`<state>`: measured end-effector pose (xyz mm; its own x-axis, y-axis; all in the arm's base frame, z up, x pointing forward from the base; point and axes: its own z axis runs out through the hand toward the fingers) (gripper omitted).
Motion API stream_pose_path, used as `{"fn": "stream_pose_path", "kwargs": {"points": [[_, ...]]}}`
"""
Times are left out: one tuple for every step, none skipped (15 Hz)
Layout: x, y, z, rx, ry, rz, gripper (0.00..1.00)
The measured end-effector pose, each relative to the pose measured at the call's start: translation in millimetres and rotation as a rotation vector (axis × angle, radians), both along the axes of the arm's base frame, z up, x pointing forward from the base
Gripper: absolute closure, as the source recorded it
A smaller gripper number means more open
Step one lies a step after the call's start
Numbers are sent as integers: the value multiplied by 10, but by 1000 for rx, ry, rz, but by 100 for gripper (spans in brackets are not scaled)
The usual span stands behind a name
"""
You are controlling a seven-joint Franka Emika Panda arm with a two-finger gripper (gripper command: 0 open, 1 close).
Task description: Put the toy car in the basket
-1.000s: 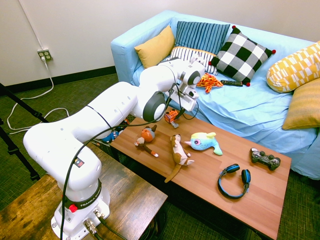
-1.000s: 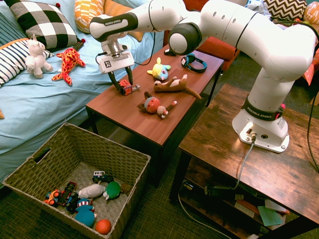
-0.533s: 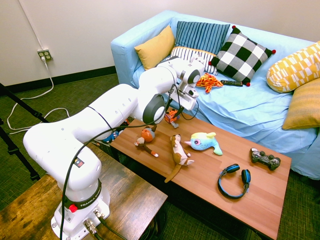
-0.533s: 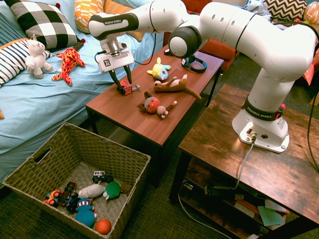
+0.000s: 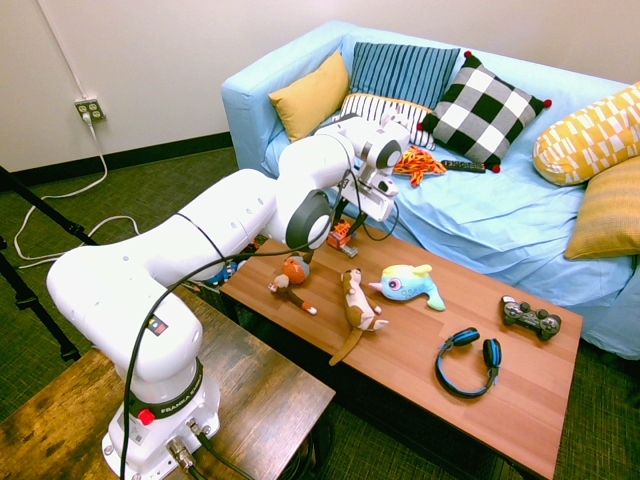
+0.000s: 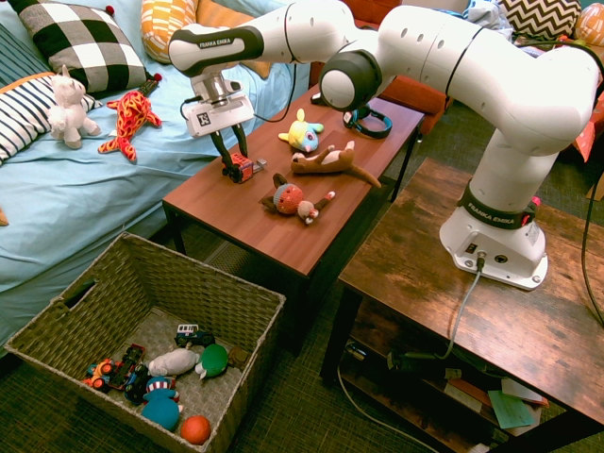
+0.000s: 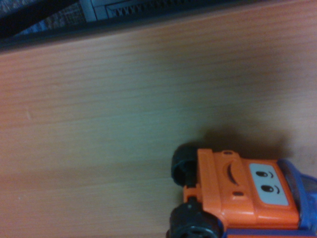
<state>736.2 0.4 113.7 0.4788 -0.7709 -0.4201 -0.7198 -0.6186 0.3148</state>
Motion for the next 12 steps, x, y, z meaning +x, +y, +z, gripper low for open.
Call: {"fn": "stream_pose_path", "kwargs": {"points": [[45,33,98,-7,-26,6,100],[93,107,248,-14,-52,16,100],[137,237,432,-25,-78,31,100],[170,421,617,-39,-102,52,100],[184,668,796,-57,-123,79,100],[174,965,972,-79,-141,112,100],[135,1280,1139,-100,-154,152,100],[65,1601,1289,-123,-159,195,100],[-27,1902,1396,-155,-155,243,100],[-137,2174,1446,-187,-143,288,100],[-248,2390,1436,-219,-122,331,100],[-358,2569,1385,-250,-96,371,100]]}}
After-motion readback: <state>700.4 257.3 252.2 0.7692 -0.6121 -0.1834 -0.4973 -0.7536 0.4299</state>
